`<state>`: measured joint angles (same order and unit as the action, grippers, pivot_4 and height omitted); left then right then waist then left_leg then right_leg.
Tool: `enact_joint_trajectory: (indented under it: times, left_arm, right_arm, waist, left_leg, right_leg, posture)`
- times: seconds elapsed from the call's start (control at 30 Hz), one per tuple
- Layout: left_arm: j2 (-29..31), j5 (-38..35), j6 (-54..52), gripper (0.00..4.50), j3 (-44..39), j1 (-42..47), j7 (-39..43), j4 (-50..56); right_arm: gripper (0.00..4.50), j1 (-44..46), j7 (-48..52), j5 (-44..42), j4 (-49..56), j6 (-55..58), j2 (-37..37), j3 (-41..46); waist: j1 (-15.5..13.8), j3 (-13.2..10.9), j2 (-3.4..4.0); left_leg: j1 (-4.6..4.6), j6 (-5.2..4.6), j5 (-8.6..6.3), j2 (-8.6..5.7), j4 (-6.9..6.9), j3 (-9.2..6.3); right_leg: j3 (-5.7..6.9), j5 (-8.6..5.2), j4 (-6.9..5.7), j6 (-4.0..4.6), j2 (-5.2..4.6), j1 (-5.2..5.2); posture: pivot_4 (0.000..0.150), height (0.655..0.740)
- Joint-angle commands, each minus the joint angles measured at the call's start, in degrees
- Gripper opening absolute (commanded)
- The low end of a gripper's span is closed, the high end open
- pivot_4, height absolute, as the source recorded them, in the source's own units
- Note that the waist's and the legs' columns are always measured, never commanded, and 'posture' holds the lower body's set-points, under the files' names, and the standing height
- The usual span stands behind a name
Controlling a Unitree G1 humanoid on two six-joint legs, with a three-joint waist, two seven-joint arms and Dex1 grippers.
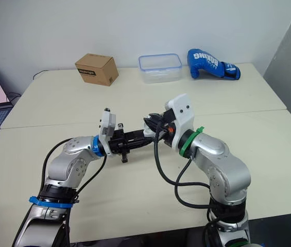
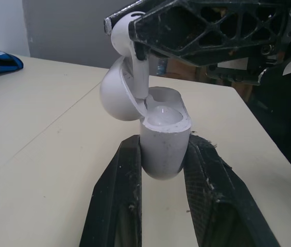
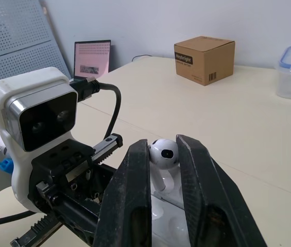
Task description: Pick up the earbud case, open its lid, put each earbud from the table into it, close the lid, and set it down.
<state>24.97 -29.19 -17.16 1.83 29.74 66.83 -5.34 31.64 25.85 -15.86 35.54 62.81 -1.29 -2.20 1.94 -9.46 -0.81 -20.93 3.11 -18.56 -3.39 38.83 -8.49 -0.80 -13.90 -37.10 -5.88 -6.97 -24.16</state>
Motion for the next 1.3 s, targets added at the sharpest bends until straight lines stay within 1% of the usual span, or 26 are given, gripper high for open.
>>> enact_joint_trajectory:
  times: [0.03, 0.37, 0.8, 1.1, 1.17, 1.23, 1.27, 1.3]
  left_arm:
    - [-0.3, -1.0, -0.4, 0.76, -1.4, 1.6, -0.6, -0.1]
    - [-0.8, -1.5, -1.8, 0.76, -1.5, 3.3, -1.6, -0.1]
    - [-1.4, -2.6, -2.6, 0.76, -2.5, 3.7, -2.7, 1.8]
    - [-2.6, -3.5, -3.4, 0.76, -3.3, 4.8, -4.1, 2.0]
    - [-2.7, -3.4, -3.4, 0.76, -3.3, 4.8, -4.0, 2.0]
    - [-2.6, -3.1, -3.3, 0.76, -3.1, 4.7, -3.8, 2.1]
    - [-2.5, -3.1, -3.2, 0.76, -3.1, 4.6, -3.6, 2.2]
    - [-2.5, -3.0, -3.2, 0.76, -3.1, 4.4, -3.6, 2.2]
  right_arm:
    - [0.39, -0.4, -1.3, -2.1, 1.3, -1.8, 0.1, -0.5]
    - [0.39, -1.6, -4.0, -4.4, 1.0, -2.8, -1.2, -1.8]
    - [0.39, -1.9, -7.9, -3.5, -1.0, -5.2, -2.2, -5.5]
    - [0.39, -3.0, -10.6, -4.8, 0.9, -2.7, -2.4, -6.3]
    - [1.11, -3.0, -11.0, -4.7, 1.2, -2.6, -2.7, -6.3]
    - [1.61, -2.8, -11.2, -4.0, 1.4, -3.5, -3.3, -6.5]
    - [1.97, -2.6, -11.2, -3.9, 1.3, -4.1, -3.7, -6.4]
    - [1.97, -2.3, -11.1, -3.9, 1.3, -4.6, -3.9, -6.0]
  waist:
    - [0.0, 0.0, 0.0]
    - [0.0, 0.0, 0.0]
    - [0.0, 0.0, 0.0]
    - [0.0, 0.0, 0.0]
    - [0.0, 0.0, 0.0]
    - [0.0, 0.0, 0.0]
    - [0.0, 0.0, 0.0]
    - [0.0, 0.0, 0.0]
  left_leg:
    - [0.0, 0.0, 0.0, 0.0, 0.0, 0.0]
    - [0.0, 0.0, 0.0, 0.0, 0.0, -0.01]
    - [0.0, 0.0, 0.0, 0.01, -0.01, 0.0]
    - [0.0, 0.0, 0.0, 0.01, -0.01, -0.01]
    - [0.0, 0.0, 0.0, 0.01, -0.01, 0.0]
    - [0.0, 0.0, 0.0, 0.01, -0.01, -0.01]
    - [0.0, 0.0, 0.0, 0.01, -0.01, -0.01]
    - [0.0, 0.0, 0.0, 0.01, -0.01, -0.01]
  right_leg:
    - [0.0, 0.0, 0.0, 0.0, 0.0, 0.0]
    - [0.01, 0.0, 0.01, 0.0, 0.01, 0.01]
    - [0.0, 0.0, 0.01, 0.0, 0.01, 0.0]
    - [0.0, 0.0, 0.01, 0.0, 0.01, 0.01]
    - [-0.01, 0.0, 0.01, 0.0, 0.01, 0.01]
    - [0.0, 0.0, 0.01, 0.0, 0.02, 0.01]
    - [0.0, 0.0, 0.01, 0.0, 0.02, 0.0]
    - [0.0, 0.0, 0.01, 0.0, 0.02, 0.01]
  posture:
    - [0.15, 0.7307]
    - [0.15, 0.7307]
    - [0.15, 0.7307]
    - [0.15, 0.7307]
    - [0.15, 0.7307]
    - [0.15, 0.7307]
    - [0.15, 0.7307]
    - [0.15, 0.7307]
